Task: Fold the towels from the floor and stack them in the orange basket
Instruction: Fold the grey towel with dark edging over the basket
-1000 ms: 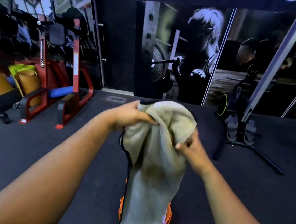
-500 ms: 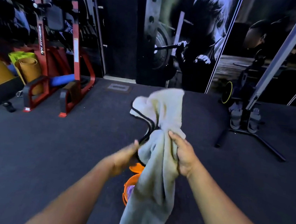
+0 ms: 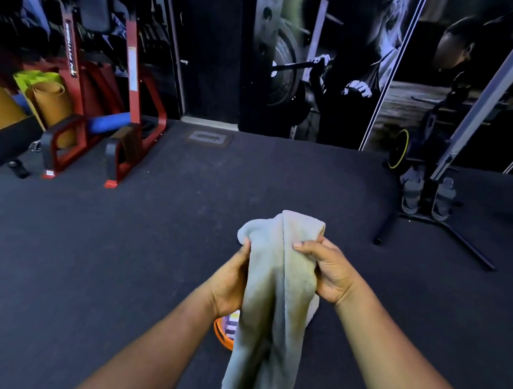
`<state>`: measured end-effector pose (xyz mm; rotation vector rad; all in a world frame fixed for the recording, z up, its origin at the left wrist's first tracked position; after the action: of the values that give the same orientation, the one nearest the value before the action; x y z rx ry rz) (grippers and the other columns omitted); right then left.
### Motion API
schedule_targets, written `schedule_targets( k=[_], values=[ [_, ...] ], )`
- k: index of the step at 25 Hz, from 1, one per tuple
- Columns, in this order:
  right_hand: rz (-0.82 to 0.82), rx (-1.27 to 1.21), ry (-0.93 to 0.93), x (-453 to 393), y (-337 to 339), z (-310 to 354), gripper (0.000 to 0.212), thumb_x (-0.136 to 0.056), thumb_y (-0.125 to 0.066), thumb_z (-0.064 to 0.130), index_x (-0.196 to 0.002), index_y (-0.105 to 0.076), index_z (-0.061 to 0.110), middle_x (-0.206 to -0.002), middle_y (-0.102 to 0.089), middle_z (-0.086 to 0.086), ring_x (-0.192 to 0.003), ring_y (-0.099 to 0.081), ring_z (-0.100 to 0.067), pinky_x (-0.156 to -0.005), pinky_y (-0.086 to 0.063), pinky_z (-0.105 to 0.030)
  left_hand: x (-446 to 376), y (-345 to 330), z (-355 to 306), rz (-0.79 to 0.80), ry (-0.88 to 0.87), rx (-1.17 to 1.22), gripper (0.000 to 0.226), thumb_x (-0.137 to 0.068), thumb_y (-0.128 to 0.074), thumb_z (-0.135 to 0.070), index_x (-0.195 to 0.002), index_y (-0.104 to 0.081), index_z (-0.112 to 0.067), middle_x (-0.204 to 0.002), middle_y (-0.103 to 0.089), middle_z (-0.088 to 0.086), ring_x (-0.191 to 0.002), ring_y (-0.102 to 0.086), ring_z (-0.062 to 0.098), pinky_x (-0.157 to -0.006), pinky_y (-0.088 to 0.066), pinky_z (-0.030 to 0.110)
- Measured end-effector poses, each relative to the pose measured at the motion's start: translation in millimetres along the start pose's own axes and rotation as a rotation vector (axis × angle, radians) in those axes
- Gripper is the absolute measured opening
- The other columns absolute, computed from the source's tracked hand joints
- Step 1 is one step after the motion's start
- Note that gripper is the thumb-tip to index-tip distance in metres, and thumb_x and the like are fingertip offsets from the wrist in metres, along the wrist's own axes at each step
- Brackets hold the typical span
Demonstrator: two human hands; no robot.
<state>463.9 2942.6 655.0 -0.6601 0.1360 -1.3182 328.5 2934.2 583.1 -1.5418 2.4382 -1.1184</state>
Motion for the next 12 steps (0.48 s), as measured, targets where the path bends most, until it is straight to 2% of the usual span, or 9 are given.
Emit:
schedule_targets(
  k=[1, 3, 5, 7, 9, 10, 12],
  values=[
    [0.005, -0.01, -0.007, 2, -4, -1, 0.042, -0.078, -0.069, -0.002, -0.118, -0.067, 0.007, -0.102, -0.073, -0.02, -0.092, -0.074, -0.031, -0.08, -0.062, -0.046, -3, 3, 12, -0.004, 0.074, -0.017, 0.073, -0.101, -0.041, -0.067, -0.143, -0.057, -0.01, -0.144, -0.058, 0.018, -0.136, -0.054, 0.031, -0.119, -0.036, 0.05],
    [0.008, -0.052, -0.015, 4, -10, -1, 0.046, -0.079, -0.069, 0.0, -0.125, -0.063, 0.002, -0.112, -0.07, -0.028, -0.101, -0.07, -0.04, -0.091, -0.057, -0.057, -7, 7, 31, -0.031, 0.16, -0.122, 0.082, -0.094, -0.043, -0.076, -0.143, -0.057, -0.011, -0.144, -0.059, 0.015, -0.136, -0.054, 0.028, -0.121, -0.033, 0.048],
    [-0.025, -0.082, -0.009, 3, -6, 3, 0.057, -0.079, -0.07, 0.003, -0.134, -0.057, -0.002, -0.125, -0.062, -0.034, -0.112, -0.063, -0.048, -0.103, -0.045, -0.068, -11, 4, 29, -0.029, 0.097, -0.184, 0.074, -0.097, -0.051, -0.067, -0.141, -0.058, -0.009, -0.141, -0.061, 0.016, -0.134, -0.056, 0.028, -0.116, -0.04, 0.045],
    [-0.103, -0.076, 0.037, 2, 9, 13, 0.068, -0.072, -0.074, 0.008, -0.136, -0.055, -0.005, -0.132, -0.057, -0.036, -0.119, -0.059, -0.05, -0.107, -0.042, -0.068, -13, 2, 2, -0.055, -0.093, -0.122, 0.062, -0.091, -0.071, -0.048, -0.132, -0.061, -0.003, -0.13, -0.065, 0.02, -0.126, -0.059, 0.033, -0.104, -0.05, 0.044],
    [-0.142, -0.075, 0.068, 2, 23, 22, 0.087, -0.059, -0.085, 0.014, -0.137, -0.054, -0.007, -0.139, -0.051, -0.037, -0.129, -0.054, -0.05, -0.109, -0.04, -0.066, -13, 3, -27, -0.006, -0.205, -0.049, 0.059, -0.08, -0.084, -0.04, -0.124, -0.061, -0.008, -0.113, -0.067, 0.015, -0.111, -0.061, 0.033, -0.093, -0.052, 0.044],
    [-0.154, -0.079, 0.068, 0, 30, 23, 0.098, -0.052, -0.09, 0.017, -0.138, -0.052, -0.007, -0.141, -0.05, -0.037, -0.131, -0.052, -0.049, -0.11, -0.039, -0.065, -12, 3, -33, 0.008, -0.205, -0.038, 0.06, -0.078, -0.086, -0.042, -0.123, -0.06, -0.012, -0.11, -0.067, 0.012, -0.105, -0.063, 0.03, -0.09, -0.052, 0.044],
    [-0.135, -0.097, 0.047, 0, 30, 22, 0.106, -0.049, -0.093, 0.021, -0.142, -0.049, -0.007, -0.145, -0.047, -0.036, -0.133, -0.05, -0.048, -0.111, -0.038, -0.066, -15, 1, -16, 0.04, -0.07, -0.117, 0.059, -0.086, -0.075, -0.052, -0.128, -0.06, -0.013, -0.109, -0.068, 0.01, -0.097, -0.065, 0.026, -0.085, -0.052, 0.042]
  ],
)
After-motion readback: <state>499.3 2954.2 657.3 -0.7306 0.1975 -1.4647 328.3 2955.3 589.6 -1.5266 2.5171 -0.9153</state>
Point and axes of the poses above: each hand's wrist, its own x-axis away from the middle knuckle, its own y-axis out of the back of the hand, z = x × y, the point moved 8 cm from there along -x, towards the middle knuckle
